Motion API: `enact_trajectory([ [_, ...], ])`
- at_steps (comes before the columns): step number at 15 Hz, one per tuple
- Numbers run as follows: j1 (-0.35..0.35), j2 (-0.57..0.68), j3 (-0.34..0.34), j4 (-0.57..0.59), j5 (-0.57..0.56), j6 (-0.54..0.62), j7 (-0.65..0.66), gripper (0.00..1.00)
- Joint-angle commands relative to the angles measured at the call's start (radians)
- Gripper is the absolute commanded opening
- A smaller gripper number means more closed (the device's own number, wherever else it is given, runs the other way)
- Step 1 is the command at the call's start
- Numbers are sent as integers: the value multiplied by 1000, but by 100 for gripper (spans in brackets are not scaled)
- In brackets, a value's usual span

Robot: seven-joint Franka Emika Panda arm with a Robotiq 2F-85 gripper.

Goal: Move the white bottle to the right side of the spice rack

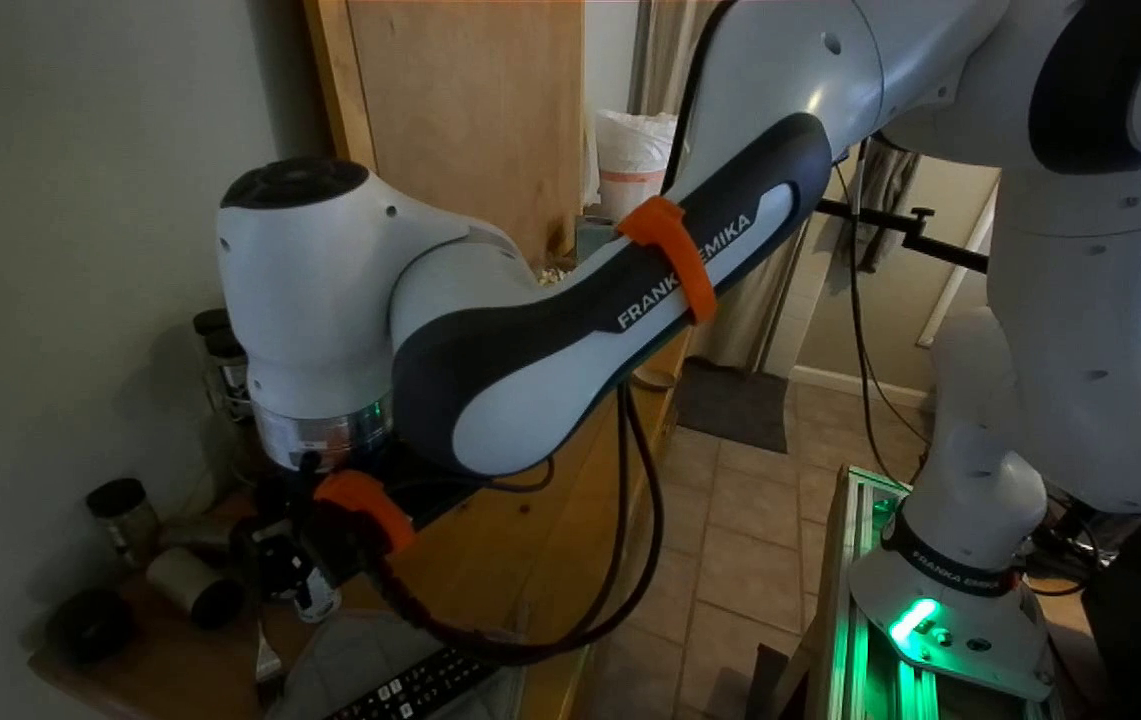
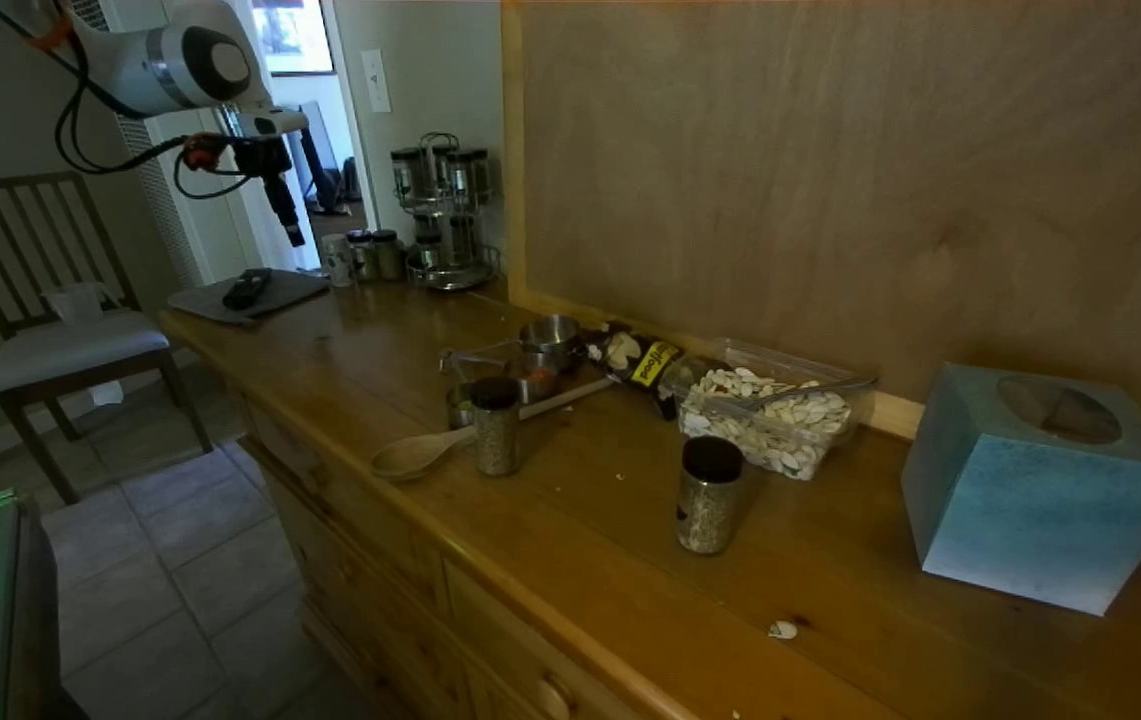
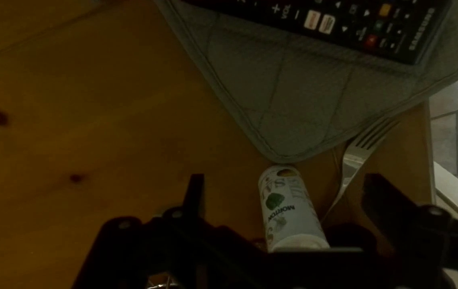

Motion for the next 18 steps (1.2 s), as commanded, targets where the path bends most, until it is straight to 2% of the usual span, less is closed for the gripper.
enact_trajectory([
  [1,30,56,-27,47,-58,55,52,100],
  [7,62,98,-73,58,-120,101,97,98],
  [9,71,107,-87,61,-141,120,114,91],
  [13,99,113,-121,62,-203,162,153,70],
  [15,107,116,-130,63,-215,167,162,68],
  [16,111,116,-134,62,-223,170,168,63],
  [18,117,117,-140,62,-235,173,175,68],
])
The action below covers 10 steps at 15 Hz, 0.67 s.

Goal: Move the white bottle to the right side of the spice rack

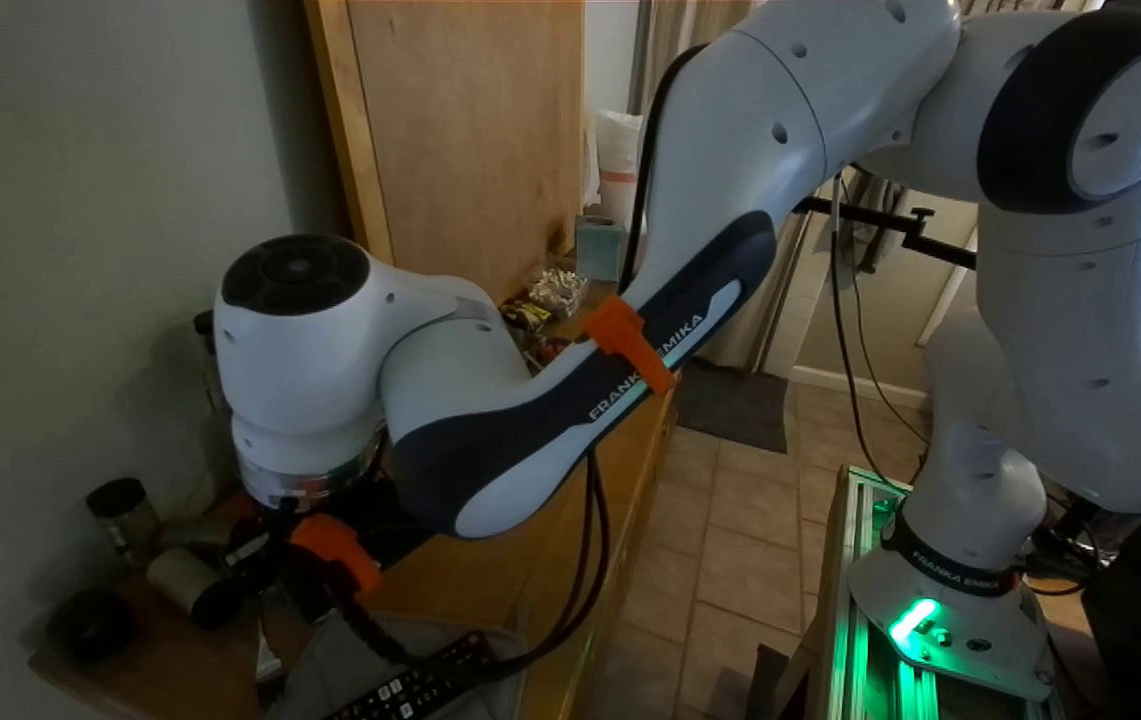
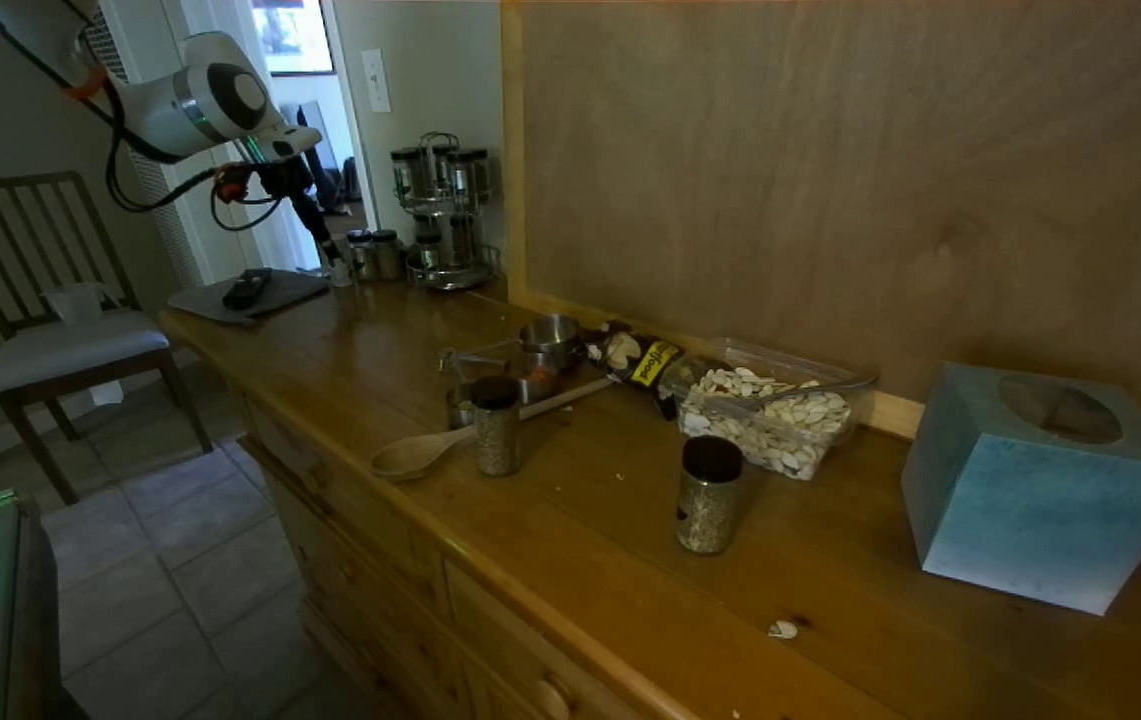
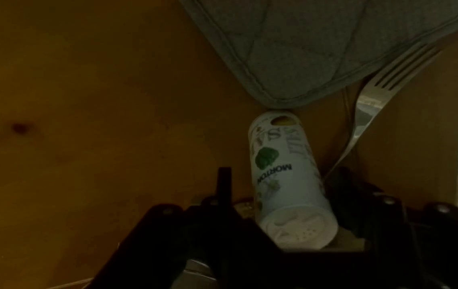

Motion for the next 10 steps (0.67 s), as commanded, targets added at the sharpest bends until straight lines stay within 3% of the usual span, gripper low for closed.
enact_trajectory([
  [1,27,24,-25,28,-48,18,47,69],
  [4,32,24,-30,27,-58,30,49,65],
  [6,37,23,-34,27,-70,35,52,41],
  [10,24,2,-9,15,-34,34,10,20],
])
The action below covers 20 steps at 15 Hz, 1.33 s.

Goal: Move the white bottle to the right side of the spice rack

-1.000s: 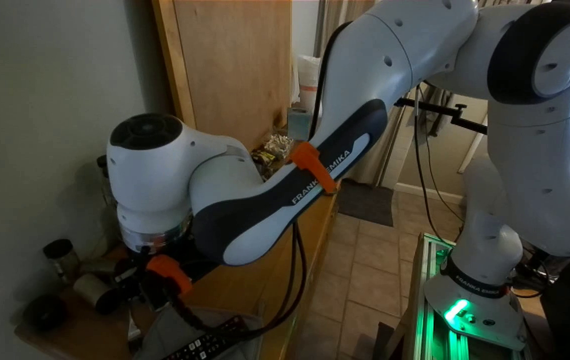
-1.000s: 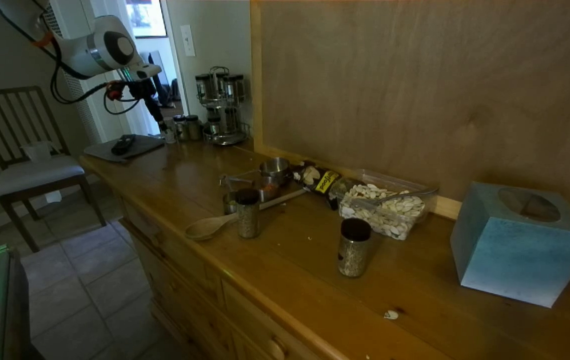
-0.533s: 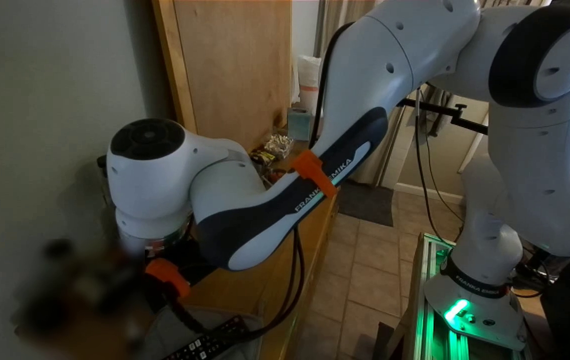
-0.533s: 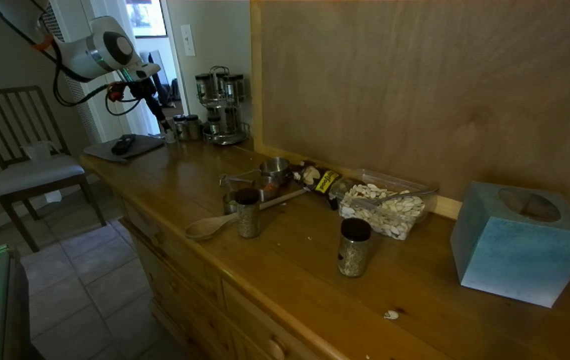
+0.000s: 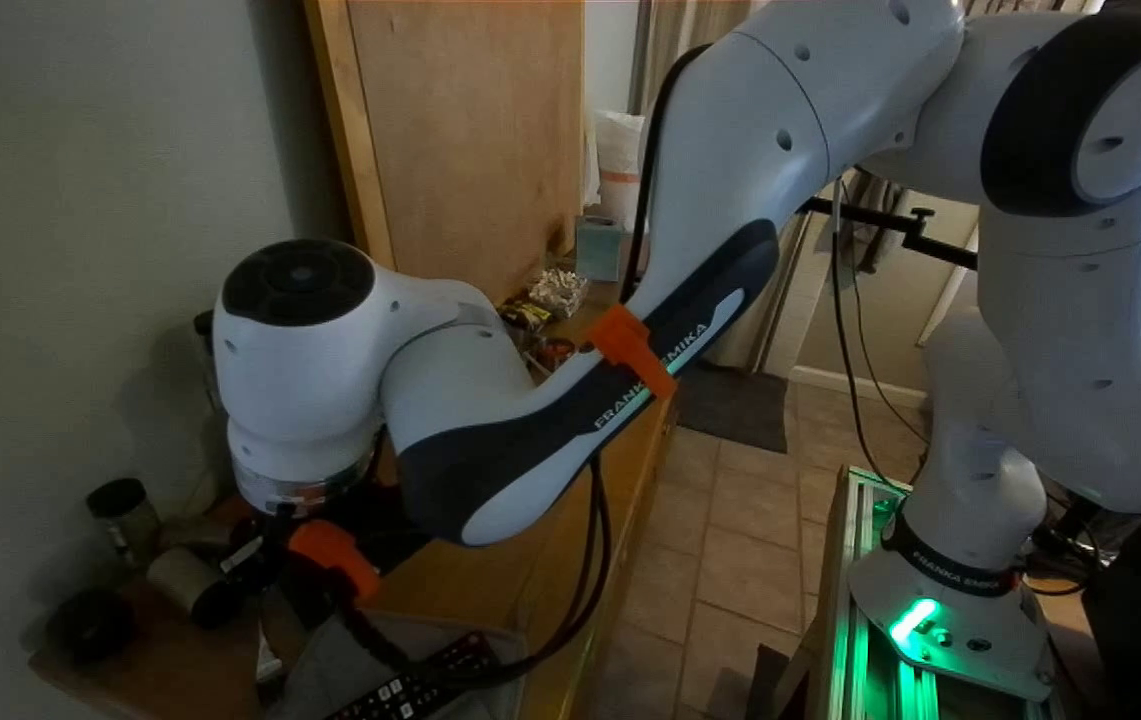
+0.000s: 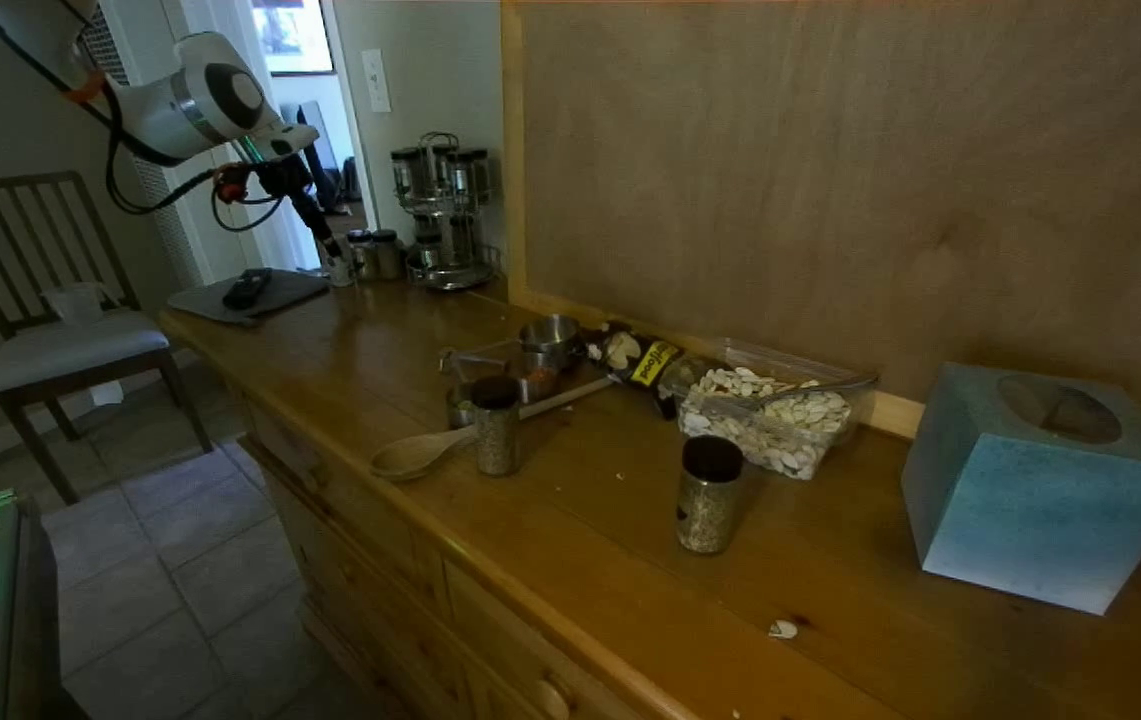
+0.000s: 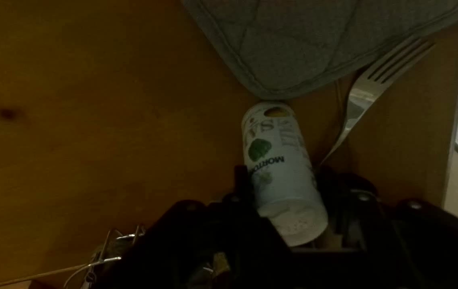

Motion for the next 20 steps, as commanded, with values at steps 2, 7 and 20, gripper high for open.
enact_trajectory([
  [2,0,-29,24,-3,33,-33,-22,20],
  [7,-15,-159,64,-110,57,-148,-45,20],
  [20,-221,-587,108,-648,-73,9,71,20],
])
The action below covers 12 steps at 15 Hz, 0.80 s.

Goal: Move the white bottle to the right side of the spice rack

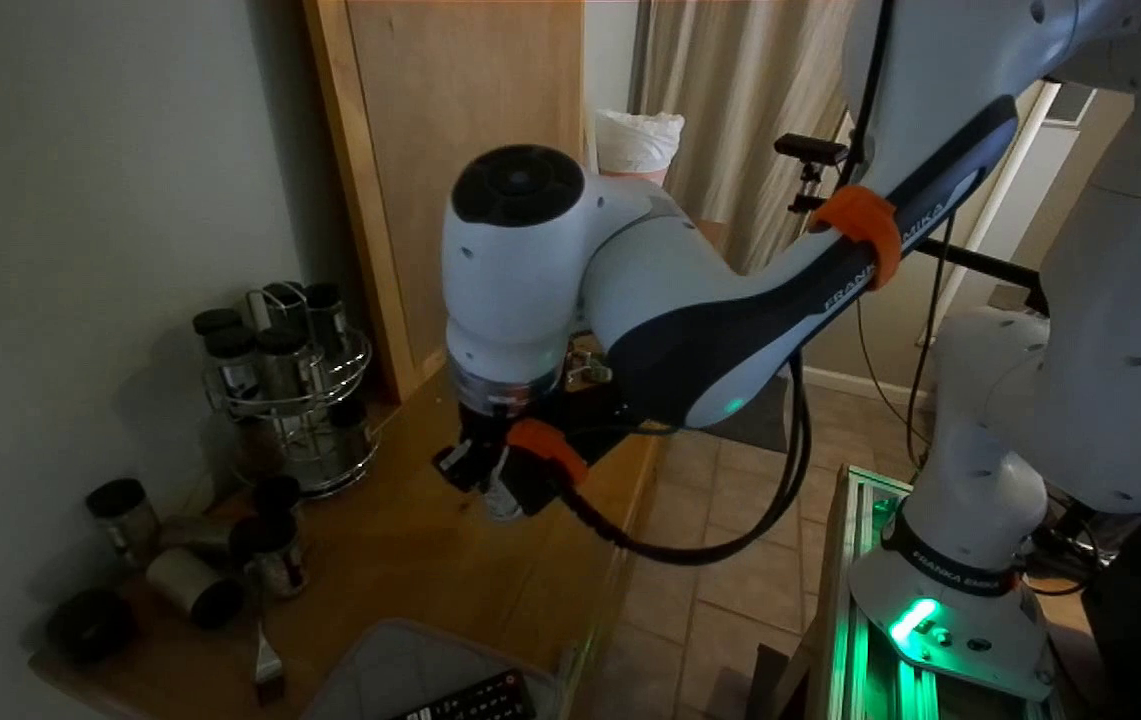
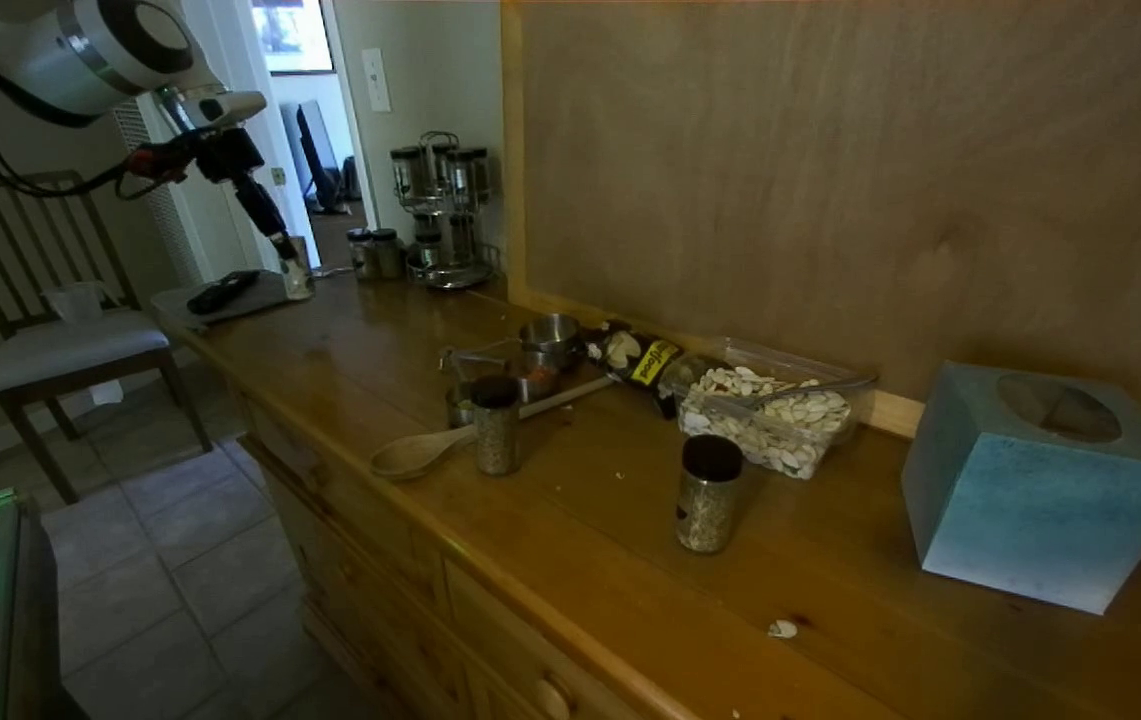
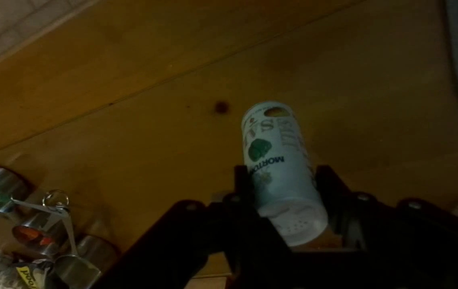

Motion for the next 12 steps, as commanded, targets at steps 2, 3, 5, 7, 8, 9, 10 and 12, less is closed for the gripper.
enact_trajectory([
  [2,-101,-62,57,-90,-11,119,3,45],
  [3,-116,-85,59,-121,-12,148,1,45],
  [5,-125,-108,63,-148,-10,166,0,45],
  [7,-125,-114,68,-154,-10,169,3,45],
  [8,-124,-114,69,-154,-10,169,3,20],
  [9,-134,-113,70,-158,-17,163,-11,20],
  [10,-156,-110,66,-167,-35,187,-33,20],
  [12,-194,-101,53,-170,-50,209,-95,20],
])
